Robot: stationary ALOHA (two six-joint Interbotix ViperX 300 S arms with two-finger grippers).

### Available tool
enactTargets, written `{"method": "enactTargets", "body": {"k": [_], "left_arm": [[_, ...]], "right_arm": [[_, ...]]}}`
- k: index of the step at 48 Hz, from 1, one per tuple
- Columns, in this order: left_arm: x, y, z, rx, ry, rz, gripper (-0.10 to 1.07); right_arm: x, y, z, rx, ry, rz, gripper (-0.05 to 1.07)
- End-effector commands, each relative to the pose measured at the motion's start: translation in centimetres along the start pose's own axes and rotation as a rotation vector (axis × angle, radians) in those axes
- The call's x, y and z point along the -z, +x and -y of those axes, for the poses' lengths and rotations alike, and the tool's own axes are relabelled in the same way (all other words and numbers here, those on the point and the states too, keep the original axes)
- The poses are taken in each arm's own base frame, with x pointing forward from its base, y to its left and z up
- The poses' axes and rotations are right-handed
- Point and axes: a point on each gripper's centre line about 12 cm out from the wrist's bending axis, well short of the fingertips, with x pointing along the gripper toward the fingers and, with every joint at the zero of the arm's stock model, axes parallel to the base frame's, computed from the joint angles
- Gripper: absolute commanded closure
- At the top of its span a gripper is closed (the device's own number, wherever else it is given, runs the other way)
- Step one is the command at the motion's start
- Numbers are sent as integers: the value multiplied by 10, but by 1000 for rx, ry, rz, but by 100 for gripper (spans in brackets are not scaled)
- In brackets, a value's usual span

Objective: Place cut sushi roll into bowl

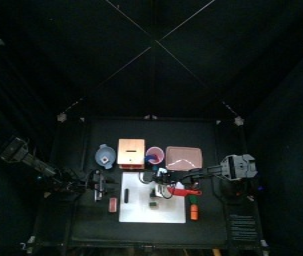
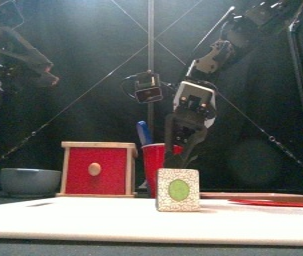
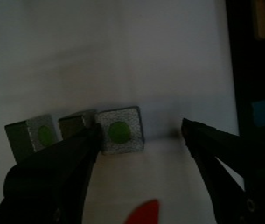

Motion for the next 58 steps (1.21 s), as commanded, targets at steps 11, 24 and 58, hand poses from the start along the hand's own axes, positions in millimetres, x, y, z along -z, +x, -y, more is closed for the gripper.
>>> {"method": "enactTargets", "body": {"k": [11, 24, 58], "left_arm": [[-4, 1, 1, -4, -8, 10, 22], [-2, 1, -1, -12, -14, 5, 22], [-23, 5, 14, 60, 60, 80, 22]], "right_arm": [[-4, -4, -12, -23, -11, 19, 1], [3, 11, -12, -14, -22, -19, 1], [-81, -21, -4, 6, -61, 239, 30]]}}
